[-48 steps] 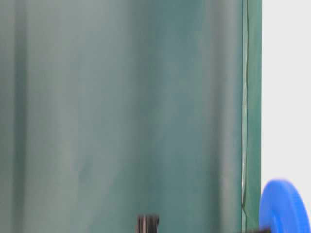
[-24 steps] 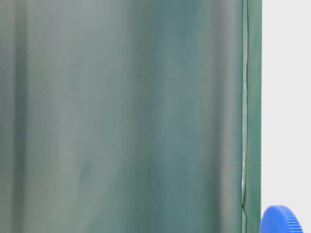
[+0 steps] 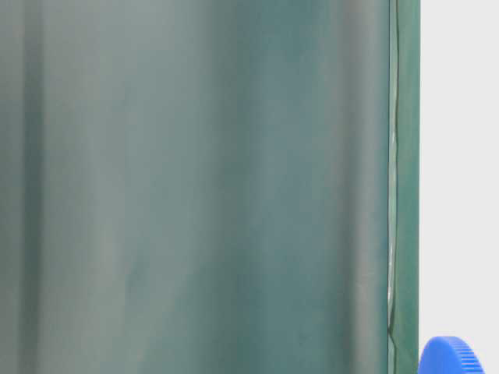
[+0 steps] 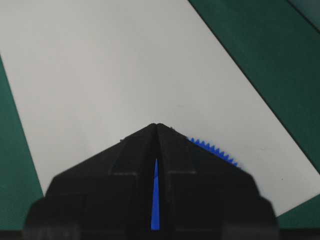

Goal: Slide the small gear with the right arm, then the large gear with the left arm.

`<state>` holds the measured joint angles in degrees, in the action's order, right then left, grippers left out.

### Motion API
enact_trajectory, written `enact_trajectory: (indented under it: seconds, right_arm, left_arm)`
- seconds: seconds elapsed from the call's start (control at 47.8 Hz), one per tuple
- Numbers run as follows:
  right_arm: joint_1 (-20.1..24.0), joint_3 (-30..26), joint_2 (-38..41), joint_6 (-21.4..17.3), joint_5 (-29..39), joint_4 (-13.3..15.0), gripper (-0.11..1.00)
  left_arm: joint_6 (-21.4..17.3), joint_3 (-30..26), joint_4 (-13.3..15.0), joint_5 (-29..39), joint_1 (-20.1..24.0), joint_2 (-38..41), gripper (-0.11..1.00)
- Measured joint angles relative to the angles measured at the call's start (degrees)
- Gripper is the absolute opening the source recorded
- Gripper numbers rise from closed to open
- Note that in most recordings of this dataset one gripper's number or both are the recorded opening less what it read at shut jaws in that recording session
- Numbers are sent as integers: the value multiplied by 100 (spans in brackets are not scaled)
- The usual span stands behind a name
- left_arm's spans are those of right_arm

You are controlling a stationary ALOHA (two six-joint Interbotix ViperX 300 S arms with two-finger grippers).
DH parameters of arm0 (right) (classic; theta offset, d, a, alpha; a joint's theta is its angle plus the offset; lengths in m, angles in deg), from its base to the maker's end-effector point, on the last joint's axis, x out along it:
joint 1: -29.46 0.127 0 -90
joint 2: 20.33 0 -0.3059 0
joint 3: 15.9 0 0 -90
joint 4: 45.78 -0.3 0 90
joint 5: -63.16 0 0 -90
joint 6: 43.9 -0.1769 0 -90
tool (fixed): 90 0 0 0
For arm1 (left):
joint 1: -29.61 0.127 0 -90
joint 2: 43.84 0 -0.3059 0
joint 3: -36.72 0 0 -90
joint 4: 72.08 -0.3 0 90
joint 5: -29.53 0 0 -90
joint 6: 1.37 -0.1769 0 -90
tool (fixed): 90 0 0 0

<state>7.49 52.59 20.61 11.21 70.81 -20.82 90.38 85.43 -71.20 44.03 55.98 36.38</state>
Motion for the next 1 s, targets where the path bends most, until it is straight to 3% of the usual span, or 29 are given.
enact_trajectory:
  seconds: [0.356,0.649,1.004]
  right_arm:
    - [0,0,-9,0,0,0,51]
    - [0,0,-9,0,0,0,51]
    - [0,0,0,0,-53,0,51]
  left_arm:
    - [-18,-105,0,97,-229,-896,0]
    - [0,-105,0,18,-545,-1204,0]
    - [9,62,0,-598,-879,-1556,0]
